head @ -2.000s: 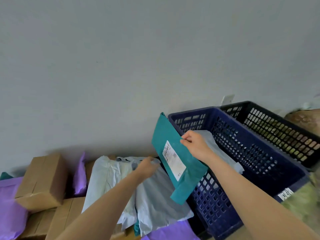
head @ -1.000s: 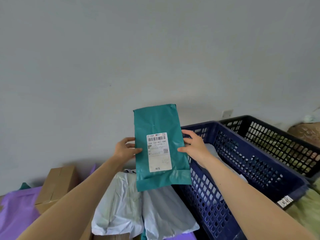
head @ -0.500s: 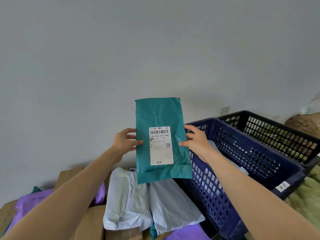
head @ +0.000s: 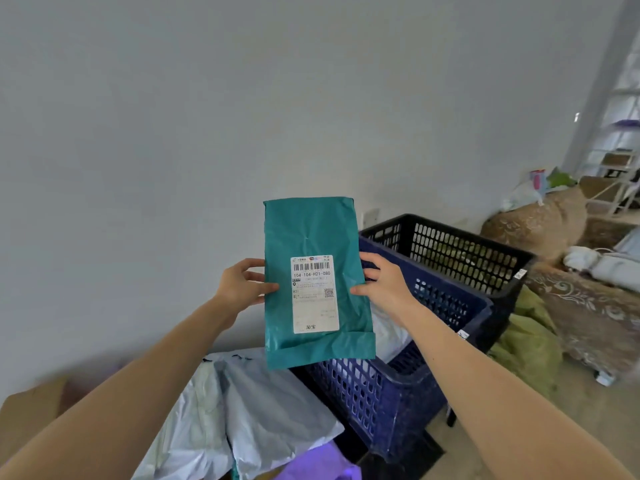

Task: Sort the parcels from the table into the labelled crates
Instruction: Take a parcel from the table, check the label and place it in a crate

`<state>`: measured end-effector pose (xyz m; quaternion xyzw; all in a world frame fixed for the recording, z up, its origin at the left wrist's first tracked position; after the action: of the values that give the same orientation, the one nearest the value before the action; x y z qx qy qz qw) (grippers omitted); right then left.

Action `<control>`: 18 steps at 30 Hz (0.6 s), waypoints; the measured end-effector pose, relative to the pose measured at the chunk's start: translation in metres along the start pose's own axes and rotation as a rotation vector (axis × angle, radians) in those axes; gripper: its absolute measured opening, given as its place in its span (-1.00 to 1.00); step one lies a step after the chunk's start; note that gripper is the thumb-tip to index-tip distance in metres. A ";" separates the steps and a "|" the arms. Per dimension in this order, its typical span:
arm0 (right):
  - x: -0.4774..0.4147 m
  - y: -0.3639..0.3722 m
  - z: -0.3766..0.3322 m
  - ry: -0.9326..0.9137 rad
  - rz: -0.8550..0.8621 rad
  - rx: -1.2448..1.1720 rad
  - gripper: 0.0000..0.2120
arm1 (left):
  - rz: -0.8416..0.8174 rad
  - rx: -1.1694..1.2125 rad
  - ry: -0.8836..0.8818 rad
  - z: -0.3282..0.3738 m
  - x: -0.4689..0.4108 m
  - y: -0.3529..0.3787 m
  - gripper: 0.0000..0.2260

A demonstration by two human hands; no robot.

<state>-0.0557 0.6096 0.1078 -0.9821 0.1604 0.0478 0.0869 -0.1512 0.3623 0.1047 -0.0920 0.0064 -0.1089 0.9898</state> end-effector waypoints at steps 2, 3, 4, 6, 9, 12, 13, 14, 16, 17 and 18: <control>0.004 -0.030 0.005 0.008 0.027 0.002 -0.39 | -0.020 -0.005 0.000 0.005 0.000 0.032 -0.63; 0.006 -0.044 0.008 0.011 0.039 -0.002 -0.39 | -0.027 -0.003 -0.001 0.007 0.000 0.048 -0.62; 0.007 -0.059 0.011 0.012 0.050 -0.011 -0.38 | -0.033 0.000 -0.003 0.009 0.000 0.064 -0.61; 0.009 -0.092 0.017 0.016 0.068 -0.029 -0.39 | -0.046 0.001 -0.008 0.015 0.000 0.096 -0.60; 0.008 -0.142 0.027 0.024 0.070 -0.039 -0.39 | -0.087 0.015 -0.030 0.023 -0.003 0.147 -0.59; 0.005 -0.190 0.035 0.021 0.069 -0.034 -0.39 | -0.111 0.026 -0.050 0.031 -0.004 0.195 -0.56; 0.004 -0.205 0.038 0.018 0.066 -0.027 -0.40 | -0.116 0.033 -0.060 0.033 -0.003 0.209 -0.56; 0.003 -0.218 0.041 0.017 0.060 -0.020 -0.41 | -0.127 0.045 -0.071 0.033 -0.002 0.222 -0.56; -0.001 -0.250 0.049 0.012 0.043 0.007 -0.41 | -0.140 0.071 -0.093 0.033 -0.001 0.254 -0.58; -0.003 -0.264 0.053 0.012 0.035 0.015 -0.41 | -0.140 0.075 -0.099 0.033 -0.001 0.268 -0.59; -0.005 -0.279 0.057 0.014 0.031 0.025 -0.41 | -0.136 0.079 -0.105 0.033 0.000 0.284 -0.59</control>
<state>0.0256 0.8821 0.0954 -0.9786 0.1770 0.0404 0.0972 -0.0895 0.6404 0.0850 -0.0588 -0.0562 -0.1710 0.9819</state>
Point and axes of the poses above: each hand's wrist, its own x-axis away from the middle knuckle, its own y-axis out of the palm, z = x × y, the point moved 3 cm from there along -x, towards the middle knuckle, and after that the axes turned 1 degree about -x, right-handed, at the moved point
